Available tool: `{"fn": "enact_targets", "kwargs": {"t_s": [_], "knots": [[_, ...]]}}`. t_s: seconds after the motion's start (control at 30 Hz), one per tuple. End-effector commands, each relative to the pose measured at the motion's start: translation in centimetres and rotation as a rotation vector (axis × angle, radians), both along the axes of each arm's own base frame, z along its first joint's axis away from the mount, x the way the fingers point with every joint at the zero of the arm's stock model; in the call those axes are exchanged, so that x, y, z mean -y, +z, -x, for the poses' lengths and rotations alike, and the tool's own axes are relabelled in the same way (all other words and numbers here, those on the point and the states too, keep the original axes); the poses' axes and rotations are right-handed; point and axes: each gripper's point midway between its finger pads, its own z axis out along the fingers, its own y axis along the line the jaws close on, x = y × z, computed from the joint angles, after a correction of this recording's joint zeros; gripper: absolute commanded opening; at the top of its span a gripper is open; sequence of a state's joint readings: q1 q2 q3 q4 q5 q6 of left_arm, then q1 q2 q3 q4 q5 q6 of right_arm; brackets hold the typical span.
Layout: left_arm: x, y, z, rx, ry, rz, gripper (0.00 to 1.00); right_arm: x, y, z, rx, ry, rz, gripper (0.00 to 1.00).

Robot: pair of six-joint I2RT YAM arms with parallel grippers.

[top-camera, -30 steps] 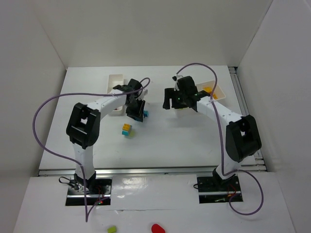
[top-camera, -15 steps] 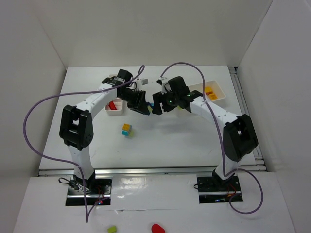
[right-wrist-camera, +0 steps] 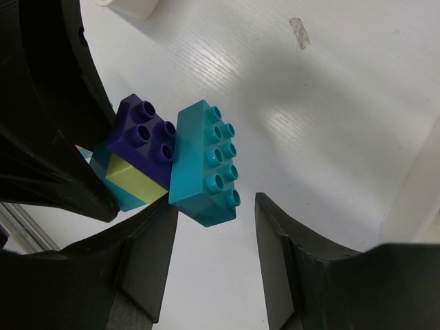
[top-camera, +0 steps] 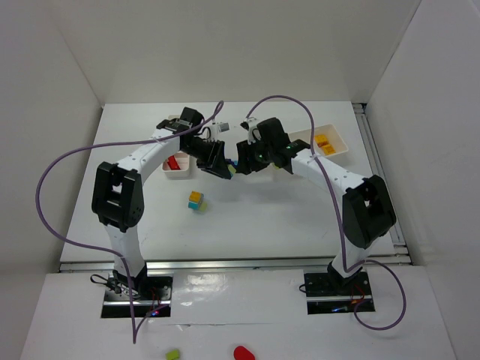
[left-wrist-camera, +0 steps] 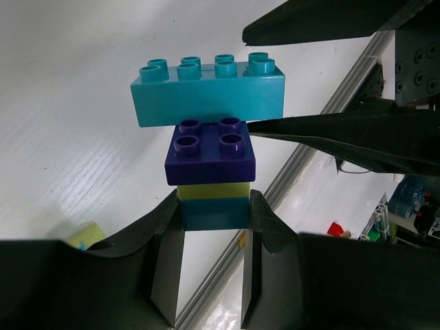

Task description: Sort the legos into containers by color

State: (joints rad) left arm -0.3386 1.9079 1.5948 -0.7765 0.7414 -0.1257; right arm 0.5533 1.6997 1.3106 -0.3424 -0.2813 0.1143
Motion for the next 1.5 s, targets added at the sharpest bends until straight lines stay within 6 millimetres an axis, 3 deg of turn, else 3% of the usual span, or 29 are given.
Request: {"fn": "enact_targets", "kwargs": {"t_s": [0.0,0.1,0.23,0.27,0.33,0.43,0.57,0.7,0.73,0.77,0.93,0.97,1.03,1.07,1.13,1.17,1.23,1.3,1.47], "knots": [[0.6,0.8,0.4,0.017,-0.055,0.049,0.0,-0.6,2.1,-1.5,0.089,-0.036,-0.035,0.55],[0.7,0.9,0.5,0.014,-0.059,0.057,0.0,-0.7,1.9,-1.3,0.078,-0.031,-0.046,0.53],[1.0,0.4,0.6,-0.005,-0.067,0.051,0.0,-1.1,2.0,-1.5,0.083,-0.024,-0.057,0.41],[1.0,0.4,0.8,-0.014,-0.067,0.048,0.0,-1.1,2.6,-1.6,0.099,-0.023,-0.067,0.31],[0.9,-0.2,0.7,-0.022,-0.063,0.036,0.0,-1.1,2.6,-1.5,0.096,-0.03,-0.074,0.27],[1.0,-1.1,1.0,-0.04,-0.068,0.02,0.0,-0.8,2.2,-1.1,0.087,-0.03,-0.069,0.26],[0.9,-1.9,1.1,-0.057,-0.065,0.005,0.0,-0.1,0.0,0.1,0.036,-0.036,-0.044,0.26],[0.4,-2.2,1.1,-0.044,-0.051,-0.03,0.0,1.9,-1.0,0.4,0.006,-0.133,-0.01,0.26],[0.1,-2.5,0.8,-0.043,-0.034,-0.056,0.0,2.1,-0.7,0.4,0.009,-0.15,-0.009,0.26],[-0.4,-2.3,0.4,-0.038,-0.009,-0.064,0.0,3.1,-1.7,0.4,-0.013,-0.182,0.008,0.26],[-2.9,-3.4,-1.5,-0.032,0.117,-0.175,0.0,4.4,-0.9,0.5,0.005,-0.22,0.002,0.26],[-3.9,-5.2,-2.1,-0.056,0.177,-0.256,0.0,4.4,-0.9,0.5,0.005,-0.221,0.002,0.26],[-4.5,-5.9,-3.2,-0.057,0.229,-0.316,0.0,4.5,-1.1,0.6,-0.002,-0.221,0.007,0.26],[-4.5,-6.5,-3.8,-0.08,0.261,-0.33,0.03,4.8,-1.6,0.9,-0.013,-0.227,0.023,0.26],[-4.5,-6.6,-4.2,-0.077,0.275,-0.339,0.23,4.8,-1.3,0.9,-0.006,-0.227,0.017,0.26],[-4.6,-6.3,-4.6,-0.07,0.294,-0.347,0.53,5.0,-1.5,1.0,-0.011,-0.234,0.029,0.26],[-4.7,-6.1,-4.7,-0.07,0.306,-0.354,0.7,5.3,-1.3,1.0,-0.007,-0.242,0.034,0.26],[-4.8,-5.3,-4.9,-0.05,0.313,-0.354,0.78,5.3,-1.3,1.0,-0.007,-0.242,0.034,0.26],[-4.0,-1.2,-4.9,0.015,0.287,-0.275,0.79,5.4,-1.0,1.2,-0.007,-0.242,0.034,0.26]]}}
